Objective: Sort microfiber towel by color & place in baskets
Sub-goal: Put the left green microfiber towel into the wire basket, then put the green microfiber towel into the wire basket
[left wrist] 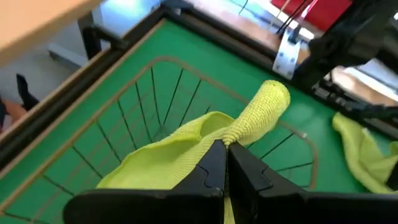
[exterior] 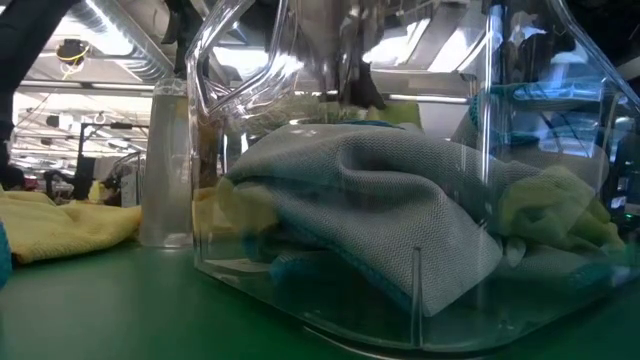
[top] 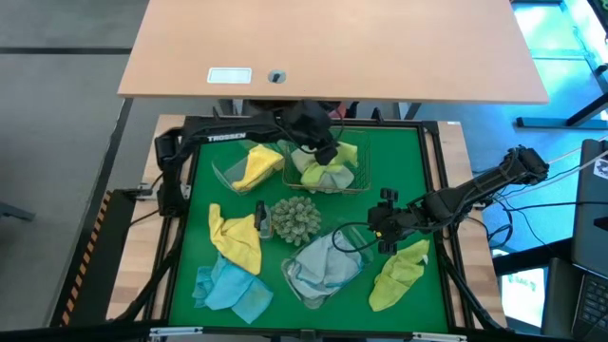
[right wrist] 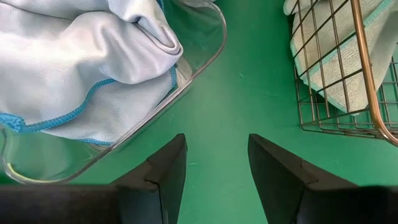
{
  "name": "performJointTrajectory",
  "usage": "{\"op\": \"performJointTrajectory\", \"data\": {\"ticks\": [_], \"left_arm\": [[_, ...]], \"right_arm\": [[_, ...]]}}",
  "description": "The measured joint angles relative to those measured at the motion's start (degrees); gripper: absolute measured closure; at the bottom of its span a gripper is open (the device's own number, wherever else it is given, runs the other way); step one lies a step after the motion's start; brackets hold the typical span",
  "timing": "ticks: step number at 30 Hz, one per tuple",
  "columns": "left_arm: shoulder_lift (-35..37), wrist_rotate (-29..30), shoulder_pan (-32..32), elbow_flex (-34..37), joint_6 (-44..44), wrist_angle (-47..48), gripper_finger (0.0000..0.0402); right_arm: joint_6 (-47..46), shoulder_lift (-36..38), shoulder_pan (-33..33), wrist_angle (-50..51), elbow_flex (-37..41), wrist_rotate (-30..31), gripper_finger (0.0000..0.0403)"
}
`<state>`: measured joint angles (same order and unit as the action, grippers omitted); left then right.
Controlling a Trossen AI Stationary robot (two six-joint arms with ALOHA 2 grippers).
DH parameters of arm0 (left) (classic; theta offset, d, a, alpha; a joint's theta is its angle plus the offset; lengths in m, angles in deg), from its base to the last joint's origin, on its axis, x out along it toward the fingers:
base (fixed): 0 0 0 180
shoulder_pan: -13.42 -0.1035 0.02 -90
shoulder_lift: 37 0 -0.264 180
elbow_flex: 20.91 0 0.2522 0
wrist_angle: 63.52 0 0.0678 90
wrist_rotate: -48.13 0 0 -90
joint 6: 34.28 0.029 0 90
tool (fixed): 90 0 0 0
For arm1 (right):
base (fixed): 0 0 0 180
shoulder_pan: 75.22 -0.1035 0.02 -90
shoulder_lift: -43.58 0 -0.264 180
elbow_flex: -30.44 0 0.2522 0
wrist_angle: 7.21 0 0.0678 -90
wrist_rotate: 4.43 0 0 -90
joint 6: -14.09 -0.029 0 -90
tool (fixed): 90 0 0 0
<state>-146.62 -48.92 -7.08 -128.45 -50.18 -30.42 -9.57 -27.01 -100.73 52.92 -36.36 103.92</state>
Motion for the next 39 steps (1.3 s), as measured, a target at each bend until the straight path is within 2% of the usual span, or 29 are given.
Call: {"op": "performJointTrajectory", "data": {"ticks": [9, 15, 28, 32, 36, 39], "left_arm": [[-6.4, 0.3, 0.4, 0.1, 0.0, 3.2, 0.0401], [-7.5, 0.7, 0.4, 0.1, 0.0, 3.3, 0.0401], [-7.4, 1.4, 0.4, 0.1, 0.0, 3.3, 0.0347], [-7.4, -1.5, 0.1, 0.1, 0.1, 3.3, 0.0313], [-7.2, -7.4, -0.8, 0.1, 0.1, 2.9, 0.0280], [-6.2, -11.3, -1.8, 0.1, -0.2, 2.1, 0.0270]], "right_arm": [[0.0, 0.0, 0.0, 0.0, 0.0, 0.0, 0.0231], [0.0, 0.0, 0.0, 0.0, 0.0, -0.8, 0.0231], [0.0, 0.0, 0.0, 0.0, 0.0, -1.5, 0.0231], [0.0, 0.0, 0.0, 0.0, 0.0, -1.5, 0.0231], [0.0, 0.0, 0.0, 0.0, 0.0, -1.5, 0.0231], [0.0, 0.0, 0.0, 0.0, 0.0, -1.5, 0.0231]]}}
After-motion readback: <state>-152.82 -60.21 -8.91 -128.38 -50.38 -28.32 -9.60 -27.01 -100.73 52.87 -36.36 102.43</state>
